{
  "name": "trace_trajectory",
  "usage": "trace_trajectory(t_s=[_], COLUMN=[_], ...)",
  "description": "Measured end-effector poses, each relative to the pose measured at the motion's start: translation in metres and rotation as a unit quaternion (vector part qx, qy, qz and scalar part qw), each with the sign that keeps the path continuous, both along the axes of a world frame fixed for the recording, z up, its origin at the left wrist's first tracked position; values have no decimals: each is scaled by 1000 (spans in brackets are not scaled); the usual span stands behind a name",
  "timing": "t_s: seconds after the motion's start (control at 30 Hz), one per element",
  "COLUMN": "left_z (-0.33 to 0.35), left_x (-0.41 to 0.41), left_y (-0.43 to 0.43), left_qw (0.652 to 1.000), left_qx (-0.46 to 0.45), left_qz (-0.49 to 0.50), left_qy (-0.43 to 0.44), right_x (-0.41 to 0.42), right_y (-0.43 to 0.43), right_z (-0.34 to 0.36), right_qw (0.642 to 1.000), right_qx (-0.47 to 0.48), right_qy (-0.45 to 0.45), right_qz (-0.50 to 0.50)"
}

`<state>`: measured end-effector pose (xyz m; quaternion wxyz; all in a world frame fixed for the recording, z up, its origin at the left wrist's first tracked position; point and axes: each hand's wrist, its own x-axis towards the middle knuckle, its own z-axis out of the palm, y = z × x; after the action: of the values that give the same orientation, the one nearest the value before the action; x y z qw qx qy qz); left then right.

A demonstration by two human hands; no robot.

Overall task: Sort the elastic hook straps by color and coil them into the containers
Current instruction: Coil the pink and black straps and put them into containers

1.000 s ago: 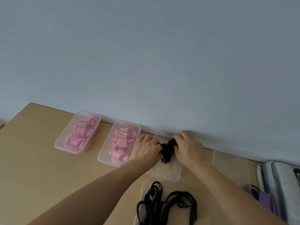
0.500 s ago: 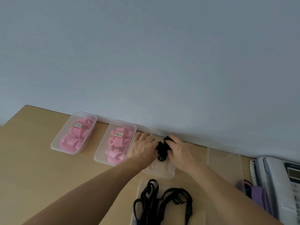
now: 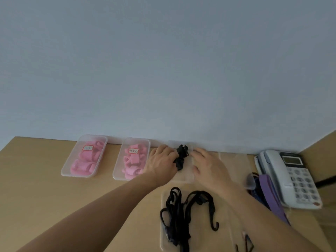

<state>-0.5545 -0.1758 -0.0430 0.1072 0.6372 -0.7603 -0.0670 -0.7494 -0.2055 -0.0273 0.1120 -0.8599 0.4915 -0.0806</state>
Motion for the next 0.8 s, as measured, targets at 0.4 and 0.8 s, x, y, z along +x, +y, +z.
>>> trace_trajectory(t_s=[0.4, 0.8], left_z=[2, 29], left_x=[-46, -91], left_y=[78, 86], left_qw=[980, 900], left_qx=[129, 326], left_qz=[-127, 103], left_qy=[77, 269], right_x=[-50, -76], right_y=[124, 110], right_z=[-38, -8], right_qw=[960, 911], right_qx=[175, 251], right_qy=[75, -202], right_qz=[-204, -258])
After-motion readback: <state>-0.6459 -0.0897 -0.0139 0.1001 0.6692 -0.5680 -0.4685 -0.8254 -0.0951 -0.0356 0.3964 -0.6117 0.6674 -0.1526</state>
